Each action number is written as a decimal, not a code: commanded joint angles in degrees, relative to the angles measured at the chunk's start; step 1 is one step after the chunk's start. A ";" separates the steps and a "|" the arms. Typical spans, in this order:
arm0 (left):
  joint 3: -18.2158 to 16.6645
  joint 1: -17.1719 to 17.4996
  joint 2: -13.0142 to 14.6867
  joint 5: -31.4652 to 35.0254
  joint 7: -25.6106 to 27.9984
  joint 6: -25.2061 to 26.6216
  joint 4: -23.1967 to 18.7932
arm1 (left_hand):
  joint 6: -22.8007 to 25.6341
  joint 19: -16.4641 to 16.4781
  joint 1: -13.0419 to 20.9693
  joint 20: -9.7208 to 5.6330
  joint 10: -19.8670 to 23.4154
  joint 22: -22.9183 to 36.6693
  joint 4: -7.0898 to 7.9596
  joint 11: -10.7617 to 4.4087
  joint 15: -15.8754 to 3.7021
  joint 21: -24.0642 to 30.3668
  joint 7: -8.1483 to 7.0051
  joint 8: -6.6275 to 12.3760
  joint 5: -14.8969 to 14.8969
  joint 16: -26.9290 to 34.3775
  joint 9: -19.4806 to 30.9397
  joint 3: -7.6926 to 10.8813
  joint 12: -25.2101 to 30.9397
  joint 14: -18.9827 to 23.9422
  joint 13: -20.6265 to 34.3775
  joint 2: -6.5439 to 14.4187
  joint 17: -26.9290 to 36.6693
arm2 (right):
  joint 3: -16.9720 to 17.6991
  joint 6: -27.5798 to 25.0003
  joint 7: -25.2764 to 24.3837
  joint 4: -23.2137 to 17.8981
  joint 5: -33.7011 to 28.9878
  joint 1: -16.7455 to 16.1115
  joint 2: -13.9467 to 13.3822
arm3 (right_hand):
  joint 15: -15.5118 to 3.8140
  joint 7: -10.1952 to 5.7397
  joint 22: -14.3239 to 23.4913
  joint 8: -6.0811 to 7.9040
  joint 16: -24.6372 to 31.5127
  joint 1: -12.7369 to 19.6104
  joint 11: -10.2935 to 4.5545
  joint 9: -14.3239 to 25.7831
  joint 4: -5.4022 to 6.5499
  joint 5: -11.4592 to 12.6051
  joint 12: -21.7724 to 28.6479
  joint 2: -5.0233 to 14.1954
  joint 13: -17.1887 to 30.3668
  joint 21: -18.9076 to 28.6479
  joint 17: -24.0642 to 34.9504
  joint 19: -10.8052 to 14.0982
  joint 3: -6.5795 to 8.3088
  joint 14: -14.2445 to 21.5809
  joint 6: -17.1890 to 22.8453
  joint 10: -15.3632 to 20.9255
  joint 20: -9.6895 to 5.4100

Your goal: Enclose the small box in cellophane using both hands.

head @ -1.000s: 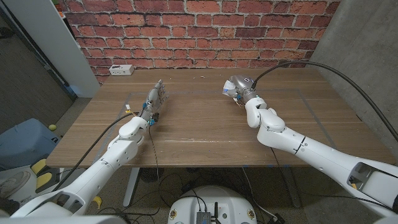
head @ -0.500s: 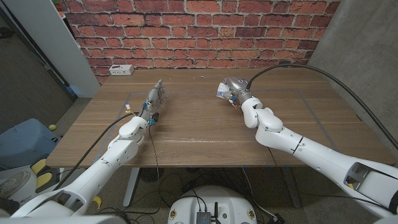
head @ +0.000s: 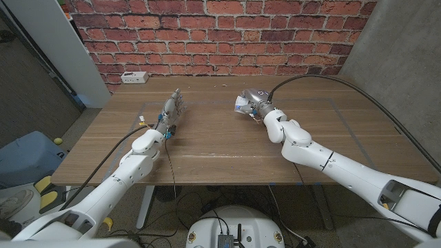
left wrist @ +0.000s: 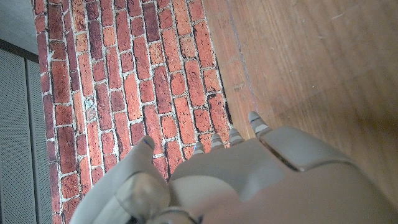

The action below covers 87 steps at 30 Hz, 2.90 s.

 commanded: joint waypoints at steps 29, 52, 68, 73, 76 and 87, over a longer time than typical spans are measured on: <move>-0.28 0.79 0.13 -0.35 -0.08 -0.37 -0.32 | -1.80 -2.18 0.14 -0.09 -7.94 0.19 -0.18 0.35 -0.33 -0.44 0.21 -0.20 0.13 0.13 0.11 0.03 0.05 -5.14 0.14 0.62 0.12 | -2.92 5.78 11.83 4.45 1.62 3.61 3.10 | -8.00 -10.46 0.13 -0.50 -2.59 4.52 -4.03 0.25 1.52 0.26 -0.62 5.55 -0.49 0.60 -0.32 -0.38 0.45 -0.04 10.82 2.52 0.13; -0.39 1.06 0.10 -0.41 -0.14 -0.77 -0.30 | -1.78 -2.16 0.12 -0.03 -7.98 0.20 -0.22 0.37 -0.34 -0.67 0.25 -0.20 0.13 0.13 0.11 -0.04 0.02 -5.13 0.14 0.67 0.12 | -5.59 -0.71 21.27 4.62 3.26 6.89 3.01 | -4.30 -10.46 -0.16 -8.37 -10.40 -2.22 -2.94 -0.56 2.54 -0.19 -10.76 0.25 -4.00 0.27 -4.07 -3.02 -4.42 -10.60 -4.14 -13.52 2.56; -0.41 1.61 0.59 -0.06 0.37 -0.58 -1.22 | -1.76 -2.03 0.12 -0.04 -7.89 0.21 -0.26 0.34 -0.28 -0.78 0.21 -0.20 0.12 0.12 0.11 -0.08 0.04 -5.14 0.14 0.71 0.12 | -3.08 -1.13 19.76 2.39 7.17 5.77 1.08 | -1.84 -9.24 -0.34 -9.56 -13.24 -15.13 -1.66 -0.89 7.22 0.95 -16.55 -2.55 -6.31 -1.25 -5.87 -4.97 -11.42 -14.56 -15.84 -19.47 4.81; -0.10 1.68 0.97 1.03 1.07 -0.58 -1.65 | -1.81 -2.01 0.14 -0.10 -7.84 0.21 -0.29 0.29 -0.31 -0.83 0.22 -0.22 0.12 0.11 0.11 -0.08 0.05 -5.15 0.14 0.72 0.12 | -1.55 -0.95 17.03 0.44 8.01 4.14 -0.21 | -1.61 -9.04 -0.34 -9.62 -13.60 -16.07 -1.41 -0.92 7.57 1.06 -17.10 -2.40 -6.48 -1.40 -6.04 -5.10 -11.77 -15.09 -17.18 -20.13 4.84; 0.23 1.85 1.54 2.49 2.22 -0.45 -2.41 | -1.80 -2.05 0.20 -0.14 -7.62 0.21 -0.35 0.45 -0.37 -0.89 0.23 -0.21 0.11 0.11 0.11 -0.08 0.14 -5.14 0.14 0.71 0.11 | -0.62 -0.68 15.41 -0.63 8.52 3.08 -0.95 | -1.60 -9.04 -0.34 -9.61 -13.66 -15.87 -1.39 -0.93 7.42 1.15 -17.24 -2.16 -6.52 -1.45 -6.10 -5.14 -11.63 -15.18 -17.50 -20.27 4.82; 0.96 2.93 3.83 6.90 5.90 0.68 -6.02 | -1.60 -2.36 0.64 -0.27 -7.40 0.17 -0.79 0.52 -0.47 -1.20 0.31 -0.11 0.05 0.08 0.12 -0.05 0.19 -5.15 0.14 0.50 0.06 | 0.41 -2.27 14.07 -4.19 8.10 1.12 -2.94 | -1.57 -8.80 -0.35 -9.55 -14.25 -15.53 -1.43 -0.99 6.56 1.26 -18.04 -2.71 -6.74 -1.74 -6.61 -5.45 -11.81 -15.80 -19.12 -21.35 4.83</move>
